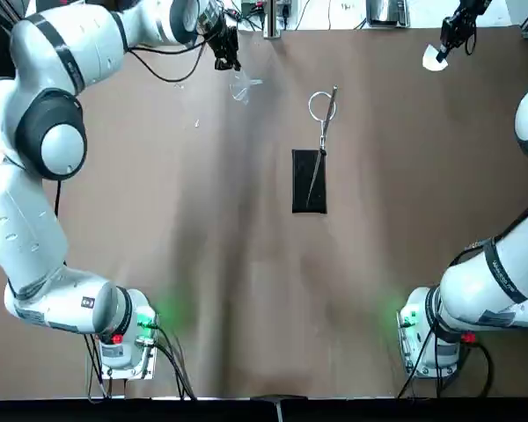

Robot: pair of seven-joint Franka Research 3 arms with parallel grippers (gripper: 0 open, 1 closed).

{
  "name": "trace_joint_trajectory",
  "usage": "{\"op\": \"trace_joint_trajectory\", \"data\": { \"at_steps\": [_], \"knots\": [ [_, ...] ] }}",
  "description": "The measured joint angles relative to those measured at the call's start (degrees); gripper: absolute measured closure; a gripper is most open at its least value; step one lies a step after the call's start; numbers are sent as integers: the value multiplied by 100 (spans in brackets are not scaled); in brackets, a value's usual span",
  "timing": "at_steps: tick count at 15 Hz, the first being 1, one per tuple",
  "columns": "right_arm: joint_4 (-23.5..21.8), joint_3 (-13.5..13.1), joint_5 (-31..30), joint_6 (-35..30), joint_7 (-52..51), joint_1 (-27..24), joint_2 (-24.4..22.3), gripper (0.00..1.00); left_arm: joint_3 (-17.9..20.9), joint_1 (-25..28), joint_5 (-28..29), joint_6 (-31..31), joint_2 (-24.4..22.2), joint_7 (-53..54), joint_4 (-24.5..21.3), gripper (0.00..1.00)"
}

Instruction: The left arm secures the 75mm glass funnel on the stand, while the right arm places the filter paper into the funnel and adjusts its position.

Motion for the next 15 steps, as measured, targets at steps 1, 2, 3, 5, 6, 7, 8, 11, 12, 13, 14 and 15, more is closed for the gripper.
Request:
{"op": "trace_joint_trajectory", "data": {
  "at_steps": [1,2,3,5,6,7,8,11,12,13,14,15],
  "knots": [
    [0,1,0,-9,61,0,0,99,-6,0,0,-466,-159,-236,62,97],
    [0,1,0,-10,89,0,0,99,-9,0,-6,-700,-232,-374,74,97],
    [0,2,0,-11,113,0,0,99,-11,-1,-52,-939,-299,-524,104,97],
    [0,2,0,-12,141,0,0,99,-11,1,-214,-1492,-393,-858,281,97],
    [0,2,0,-13,145,0,0,99,-11,10,-260,-1766,-436,-1079,371,97],
    [-1,3,0,-15,148,0,0,99,-11,26,-296,-1982,-478,-1307,431,97],
    [-1,3,0,-22,151,0,0,99,-12,44,-364,-2114,-524,-1490,477,97],
    [-5,3,0,-87,152,0,0,99,-14,66,-612,-2367,-698,-1861,539,97],
    [-5,3,0,-92,152,0,0,99,-17,66,-693,-2463,-755,-1963,540,97],
    [-5,3,0,-95,152,0,0,99,-24,65,-770,-2556,-803,-2038,540,97],
    [-6,3,0,-97,152,0,0,99,-28,64,-935,-2640,-851,-2105,541,97],
    [-6,3,0,-98,152,0,0,99,-28,70,-1148,-2696,-887,-2148,540,97]
  ]
}}
